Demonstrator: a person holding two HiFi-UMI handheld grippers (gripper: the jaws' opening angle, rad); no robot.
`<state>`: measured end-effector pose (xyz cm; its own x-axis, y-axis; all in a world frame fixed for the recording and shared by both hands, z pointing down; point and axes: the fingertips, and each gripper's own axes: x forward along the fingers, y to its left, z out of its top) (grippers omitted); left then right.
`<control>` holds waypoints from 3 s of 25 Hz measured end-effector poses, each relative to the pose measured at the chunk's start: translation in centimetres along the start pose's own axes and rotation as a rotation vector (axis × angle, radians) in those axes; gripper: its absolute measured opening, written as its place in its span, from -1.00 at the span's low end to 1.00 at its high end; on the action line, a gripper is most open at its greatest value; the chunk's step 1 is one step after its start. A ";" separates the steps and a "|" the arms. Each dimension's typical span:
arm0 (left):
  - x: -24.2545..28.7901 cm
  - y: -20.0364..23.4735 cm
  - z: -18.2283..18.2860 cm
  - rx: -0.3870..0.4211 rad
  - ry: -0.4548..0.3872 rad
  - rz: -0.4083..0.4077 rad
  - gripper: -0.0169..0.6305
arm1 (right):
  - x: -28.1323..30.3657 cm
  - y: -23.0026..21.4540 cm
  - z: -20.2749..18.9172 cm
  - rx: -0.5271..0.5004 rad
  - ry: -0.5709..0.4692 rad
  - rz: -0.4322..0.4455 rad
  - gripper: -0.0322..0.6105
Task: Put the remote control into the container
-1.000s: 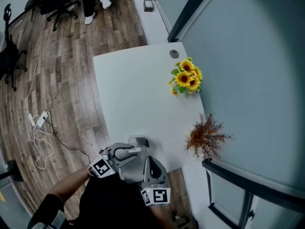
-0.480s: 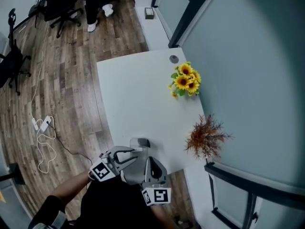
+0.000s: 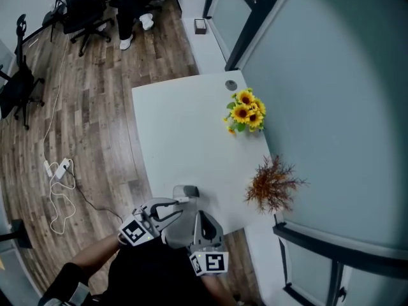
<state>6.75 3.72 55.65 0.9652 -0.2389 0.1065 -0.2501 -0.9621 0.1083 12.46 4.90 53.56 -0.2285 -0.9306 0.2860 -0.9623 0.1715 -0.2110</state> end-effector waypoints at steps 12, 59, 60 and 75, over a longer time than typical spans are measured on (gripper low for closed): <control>-2.1 0.9 2.6 0.006 -0.036 0.236 -0.80 | -1.0 0.4 1.1 -0.018 -0.044 0.036 -0.89; -8.4 -0.2 11.6 -0.054 -0.156 0.728 -0.92 | -5.2 1.8 5.6 -0.087 -0.201 0.033 -0.89; -8.4 -0.3 11.4 -0.059 -0.155 0.728 -0.92 | -5.2 1.7 5.7 -0.087 -0.203 0.031 -0.89; -8.9 -0.8 10.6 -0.071 -0.144 0.727 -0.92 | -4.8 2.0 4.9 -0.093 -0.174 0.050 -0.89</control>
<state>-0.81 5.18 44.11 0.5536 -0.8316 0.0456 -0.8291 -0.5451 0.1244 12.35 8.11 47.17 -0.2552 -0.9607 0.1093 -0.9617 0.2405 -0.1313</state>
